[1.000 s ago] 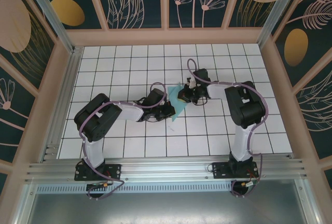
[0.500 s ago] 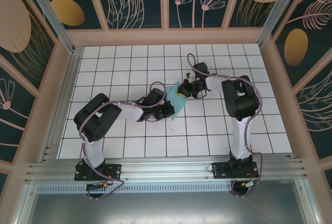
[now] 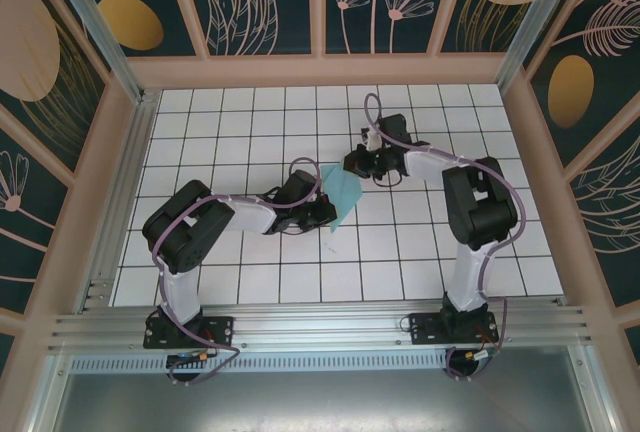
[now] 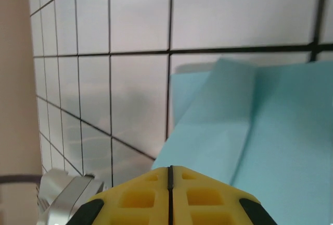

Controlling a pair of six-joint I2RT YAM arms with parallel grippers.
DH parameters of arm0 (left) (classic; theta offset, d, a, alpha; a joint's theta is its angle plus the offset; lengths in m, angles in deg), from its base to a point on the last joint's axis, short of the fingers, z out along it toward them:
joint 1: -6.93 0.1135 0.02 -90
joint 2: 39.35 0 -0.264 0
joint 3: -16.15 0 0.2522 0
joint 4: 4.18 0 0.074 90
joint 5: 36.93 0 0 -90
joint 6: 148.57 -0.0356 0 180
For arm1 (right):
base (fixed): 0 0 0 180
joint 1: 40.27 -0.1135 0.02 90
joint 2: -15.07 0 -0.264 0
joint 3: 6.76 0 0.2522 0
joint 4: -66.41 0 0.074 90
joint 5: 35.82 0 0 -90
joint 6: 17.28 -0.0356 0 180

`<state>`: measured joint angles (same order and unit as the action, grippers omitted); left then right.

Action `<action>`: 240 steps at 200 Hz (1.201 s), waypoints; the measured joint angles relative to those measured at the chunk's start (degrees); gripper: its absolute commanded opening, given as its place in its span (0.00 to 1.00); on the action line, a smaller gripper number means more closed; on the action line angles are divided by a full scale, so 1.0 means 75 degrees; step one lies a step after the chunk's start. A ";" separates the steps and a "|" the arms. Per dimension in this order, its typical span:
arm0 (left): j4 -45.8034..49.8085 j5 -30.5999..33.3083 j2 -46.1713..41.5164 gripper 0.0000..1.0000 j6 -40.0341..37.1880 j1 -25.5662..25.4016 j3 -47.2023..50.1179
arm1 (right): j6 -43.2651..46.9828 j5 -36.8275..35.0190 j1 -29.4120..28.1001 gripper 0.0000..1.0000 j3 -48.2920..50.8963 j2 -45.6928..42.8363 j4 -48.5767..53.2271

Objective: Fold a paper plane with a square sheet of paper (pick it up from the middle)
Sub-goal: Fourth fold the wing at the center of the table.

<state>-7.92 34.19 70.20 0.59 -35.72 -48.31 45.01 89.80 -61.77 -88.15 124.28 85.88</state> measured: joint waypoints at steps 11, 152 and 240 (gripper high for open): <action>0.0000 0.0000 0.0000 0.00 0.0000 0.0000 0.0000 | 0.0035 0.0000 -0.0227 0.10 0.0227 -0.0117 -0.0015; 0.0047 -0.0023 0.0000 0.00 -0.0294 -0.0009 0.0009 | -0.0009 0.0446 -0.0227 0.09 -0.0425 0.1341 0.0294; -0.0271 0.0000 -0.0050 0.00 -0.0402 -0.0017 0.0254 | -0.0172 0.0399 0.0361 0.09 -0.2104 0.2381 0.0691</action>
<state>-9.95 34.19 69.83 -2.43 -35.85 -46.40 43.72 92.79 -59.06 -103.93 142.14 91.06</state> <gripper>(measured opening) 0.059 0.094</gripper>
